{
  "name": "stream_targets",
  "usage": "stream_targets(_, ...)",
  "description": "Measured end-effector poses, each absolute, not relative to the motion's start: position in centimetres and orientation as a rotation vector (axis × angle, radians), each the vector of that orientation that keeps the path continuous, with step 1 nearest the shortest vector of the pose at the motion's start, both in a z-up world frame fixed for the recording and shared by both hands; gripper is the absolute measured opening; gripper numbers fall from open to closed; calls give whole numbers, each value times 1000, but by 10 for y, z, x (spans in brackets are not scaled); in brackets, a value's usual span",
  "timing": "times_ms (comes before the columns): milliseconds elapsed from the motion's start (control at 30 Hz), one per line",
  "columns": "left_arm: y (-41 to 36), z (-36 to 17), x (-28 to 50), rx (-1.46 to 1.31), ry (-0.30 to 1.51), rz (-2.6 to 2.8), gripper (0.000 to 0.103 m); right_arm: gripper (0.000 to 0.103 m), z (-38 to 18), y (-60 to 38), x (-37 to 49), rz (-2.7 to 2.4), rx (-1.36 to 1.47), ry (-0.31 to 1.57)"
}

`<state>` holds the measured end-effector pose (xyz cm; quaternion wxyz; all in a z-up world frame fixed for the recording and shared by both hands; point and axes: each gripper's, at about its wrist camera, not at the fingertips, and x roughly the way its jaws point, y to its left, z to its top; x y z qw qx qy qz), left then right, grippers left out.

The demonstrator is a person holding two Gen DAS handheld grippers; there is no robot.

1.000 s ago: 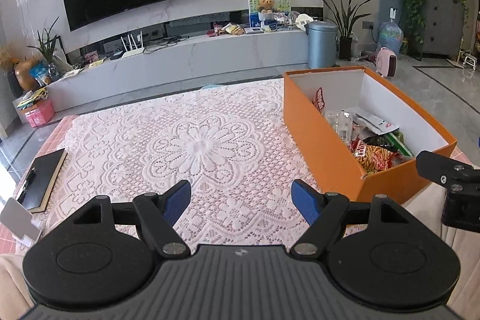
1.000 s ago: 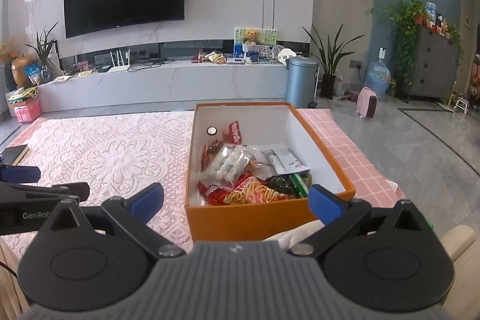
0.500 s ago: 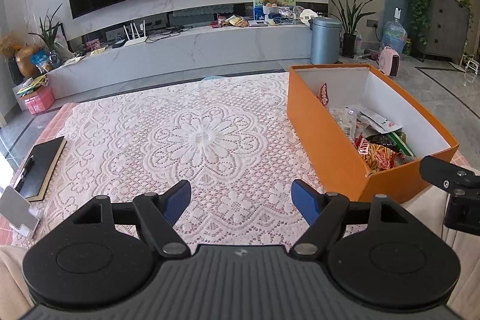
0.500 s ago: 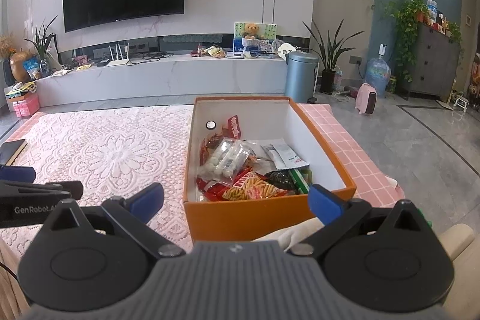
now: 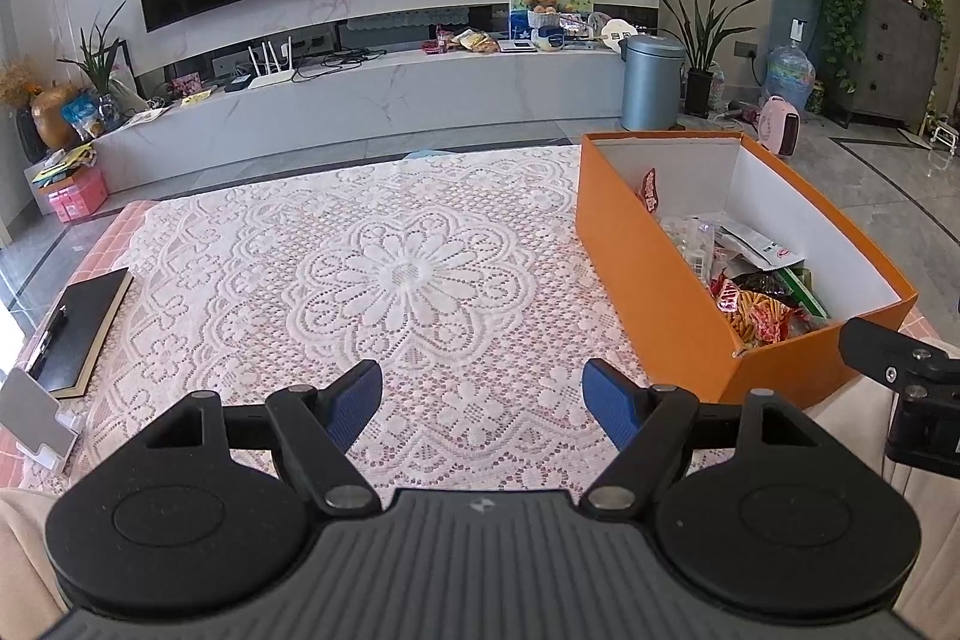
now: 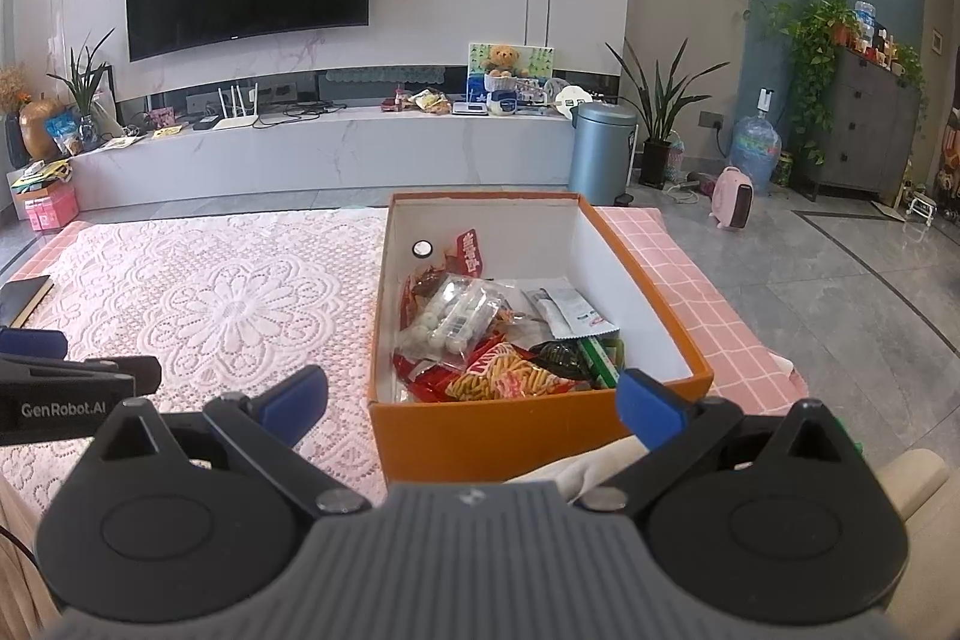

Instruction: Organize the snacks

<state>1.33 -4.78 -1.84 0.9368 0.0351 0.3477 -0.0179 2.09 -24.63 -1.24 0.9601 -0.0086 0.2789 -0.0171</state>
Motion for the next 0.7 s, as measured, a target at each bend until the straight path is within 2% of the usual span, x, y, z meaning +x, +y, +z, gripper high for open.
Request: stream_targets(700, -48, -18, 13, 60, 720, -44, 89, 100, -15, -249, 22, -35, -16, 572)
